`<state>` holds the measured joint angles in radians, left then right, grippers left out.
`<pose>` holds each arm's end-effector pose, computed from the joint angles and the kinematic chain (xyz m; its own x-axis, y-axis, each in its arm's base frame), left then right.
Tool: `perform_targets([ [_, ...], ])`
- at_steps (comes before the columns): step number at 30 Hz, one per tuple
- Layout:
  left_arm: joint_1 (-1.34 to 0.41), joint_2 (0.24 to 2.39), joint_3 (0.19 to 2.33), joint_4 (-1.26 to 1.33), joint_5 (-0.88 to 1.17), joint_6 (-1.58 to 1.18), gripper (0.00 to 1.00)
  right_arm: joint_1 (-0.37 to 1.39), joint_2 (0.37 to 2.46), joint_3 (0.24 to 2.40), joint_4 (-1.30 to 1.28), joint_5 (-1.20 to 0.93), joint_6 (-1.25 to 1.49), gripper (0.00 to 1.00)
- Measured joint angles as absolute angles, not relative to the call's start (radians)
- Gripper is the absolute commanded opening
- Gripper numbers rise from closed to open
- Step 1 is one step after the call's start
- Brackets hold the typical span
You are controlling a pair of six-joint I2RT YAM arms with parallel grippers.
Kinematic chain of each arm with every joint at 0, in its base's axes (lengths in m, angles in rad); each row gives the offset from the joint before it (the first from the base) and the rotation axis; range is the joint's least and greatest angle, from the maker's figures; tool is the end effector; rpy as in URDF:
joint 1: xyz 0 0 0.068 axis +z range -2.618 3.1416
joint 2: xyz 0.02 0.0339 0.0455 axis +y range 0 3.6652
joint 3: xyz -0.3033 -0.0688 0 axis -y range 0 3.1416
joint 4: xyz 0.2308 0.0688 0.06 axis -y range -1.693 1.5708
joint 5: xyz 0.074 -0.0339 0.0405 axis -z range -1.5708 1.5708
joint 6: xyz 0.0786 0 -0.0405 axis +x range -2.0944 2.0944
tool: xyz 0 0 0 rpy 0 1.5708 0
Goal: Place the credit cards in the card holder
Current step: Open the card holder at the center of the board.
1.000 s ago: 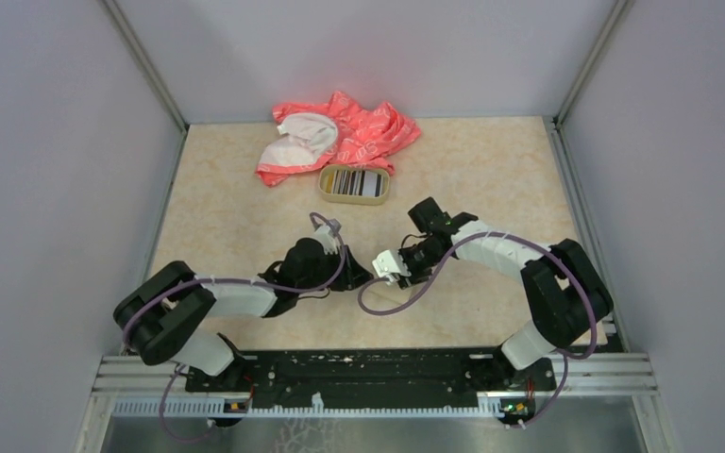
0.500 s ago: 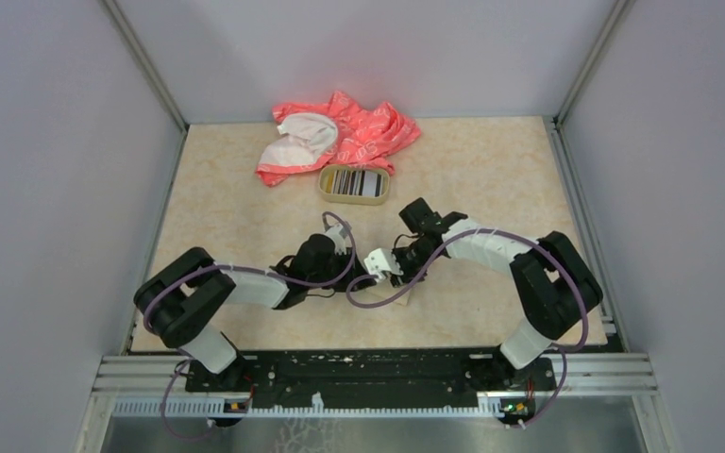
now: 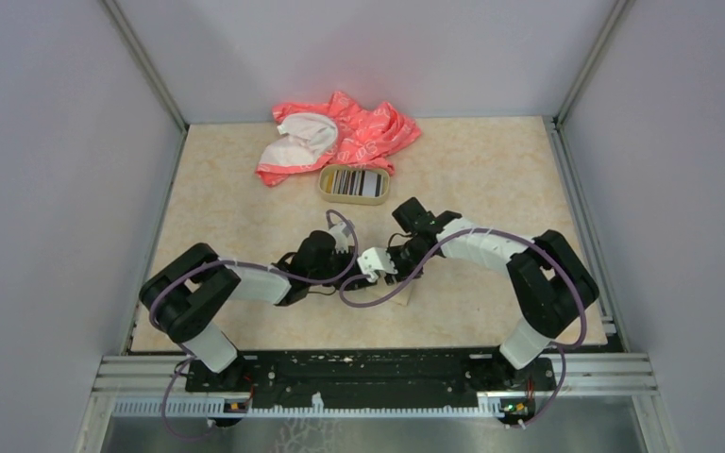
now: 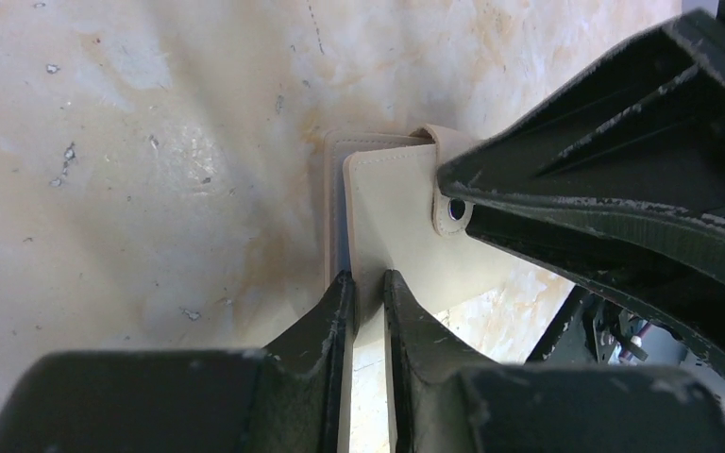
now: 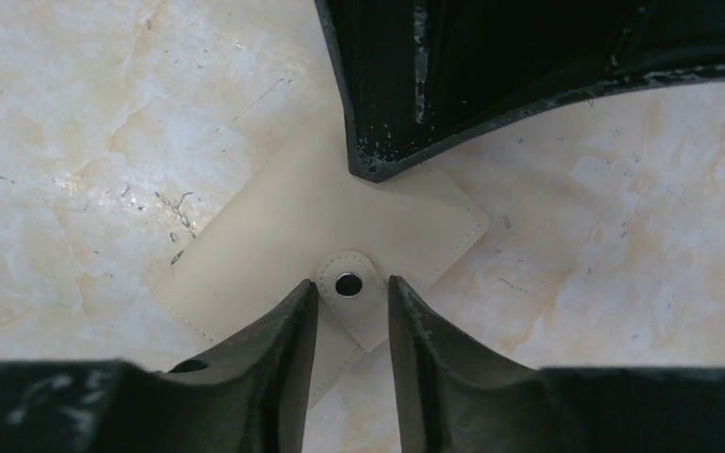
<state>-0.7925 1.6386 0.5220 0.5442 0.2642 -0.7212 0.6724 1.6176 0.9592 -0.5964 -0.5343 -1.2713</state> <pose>0.2112 -0.2435 0.1538 -0.8412 -0.0546 -0.5379 0.3809 0.6463 -0.6613 0.2078 0.2166 0.1881 0.4111 -0.7238 -0.5542 -0.9052 -0.3961 -0.1541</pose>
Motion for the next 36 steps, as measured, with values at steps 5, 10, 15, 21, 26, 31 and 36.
perform_targets([
  [5,-0.789,1.649,0.524,0.561,0.277,-0.716,0.17,0.672,1.600,0.938,-0.546,-0.523,-1.271,0.42],
  [10,-0.785,1.654,0.525,0.567,0.288,-0.713,0.17,0.672,1.599,0.931,-0.538,-0.520,-1.244,0.30],
  [15,-0.783,1.656,0.525,0.569,0.293,-0.712,0.16,0.673,1.626,0.962,-0.585,-0.521,-1.226,0.14],
  [21,-0.783,1.656,0.525,0.569,0.293,-0.712,0.16,0.674,1.652,1.002,-0.630,-0.521,-1.230,0.04],
  [26,-0.783,1.657,0.525,0.569,0.293,-0.712,0.14,0.670,1.654,1.005,-0.633,-0.532,-1.211,0.00],
  [31,-0.788,1.670,0.531,0.583,0.296,-0.713,0.11,0.635,1.654,1.005,-0.646,-0.576,-1.198,0.00],
  [36,-0.793,1.681,0.542,0.587,0.301,-0.713,0.10,0.595,1.654,1.003,-0.662,-0.634,-1.176,0.00],
])
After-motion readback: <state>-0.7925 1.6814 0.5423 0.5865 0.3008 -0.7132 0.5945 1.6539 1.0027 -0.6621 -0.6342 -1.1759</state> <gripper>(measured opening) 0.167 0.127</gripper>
